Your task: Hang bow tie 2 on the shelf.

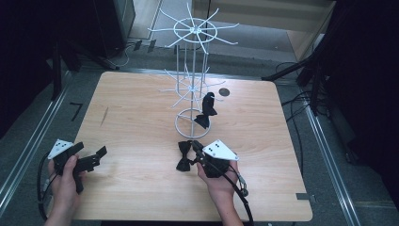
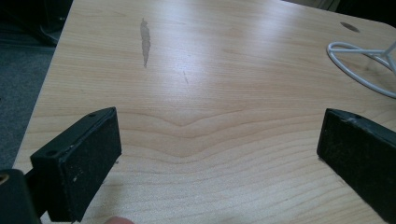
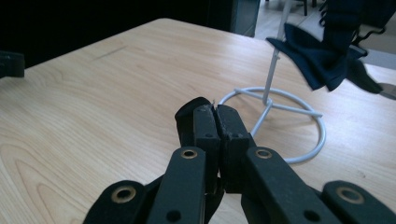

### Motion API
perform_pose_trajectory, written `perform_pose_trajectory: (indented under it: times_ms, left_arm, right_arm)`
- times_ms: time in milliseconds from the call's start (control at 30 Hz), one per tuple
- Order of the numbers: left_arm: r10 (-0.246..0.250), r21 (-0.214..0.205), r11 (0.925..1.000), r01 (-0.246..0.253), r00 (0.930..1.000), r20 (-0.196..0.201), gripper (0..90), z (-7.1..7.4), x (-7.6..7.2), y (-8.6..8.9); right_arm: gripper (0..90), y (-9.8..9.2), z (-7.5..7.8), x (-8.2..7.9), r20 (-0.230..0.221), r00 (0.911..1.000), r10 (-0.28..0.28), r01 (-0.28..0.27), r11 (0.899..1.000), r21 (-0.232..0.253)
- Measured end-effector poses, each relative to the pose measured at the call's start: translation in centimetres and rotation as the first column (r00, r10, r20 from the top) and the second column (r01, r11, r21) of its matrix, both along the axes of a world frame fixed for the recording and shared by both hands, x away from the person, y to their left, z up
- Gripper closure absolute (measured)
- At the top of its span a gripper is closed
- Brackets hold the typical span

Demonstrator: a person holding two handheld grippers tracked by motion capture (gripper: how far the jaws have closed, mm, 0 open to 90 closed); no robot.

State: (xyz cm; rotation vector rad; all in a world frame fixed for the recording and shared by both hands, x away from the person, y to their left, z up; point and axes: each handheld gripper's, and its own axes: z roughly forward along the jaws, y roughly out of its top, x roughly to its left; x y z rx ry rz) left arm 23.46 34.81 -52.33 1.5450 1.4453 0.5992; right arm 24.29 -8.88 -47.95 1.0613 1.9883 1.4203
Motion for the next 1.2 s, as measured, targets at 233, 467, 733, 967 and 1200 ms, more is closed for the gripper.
perform_pose_trajectory:
  times_ms: [233, 467, 733, 967, 1200]
  left_arm:
    - [-0.001, -0.001, 1.0000, 0.001, 1.0000, 0.000, 0.2, 0.0, 0.0, 0.0]
    - [-0.001, -0.002, 1.0000, 0.001, 1.0000, -0.001, 0.2, 0.0, 0.0, 0.0]
    - [-0.001, 0.000, 1.0000, 0.001, 1.0000, 0.000, 0.2, 0.0, 0.0, 0.0]
    - [-0.002, -0.001, 1.0000, 0.002, 1.0000, -0.001, 0.2, 0.0, 0.0, 0.0]
    - [-0.003, 0.001, 1.0000, 0.003, 1.0000, -0.002, 0.2, 0.0, 0.0, 0.0]
  right_arm:
    - [89.1, -0.6, 1.4, 0.1, 0.032, 0.9994, -0.013, 0.012, 1.000, 0.015]
    - [89.1, -1.2, 3.0, 0.2, 0.063, 0.9978, -0.023, 0.022, 1.000, 0.018]
    - [89.1, -1.6, 4.5, 0.2, 0.092, 0.9954, -0.027, 0.025, 0.999, 0.024]
    - [89.1, -1.7, 5.8, 0.4, 0.119, 0.9925, -0.028, 0.025, 0.999, 0.023]
    - [89.1, -1.7, 6.9, 0.6, 0.136, 0.9903, -0.030, 0.027, 0.999, 0.024]
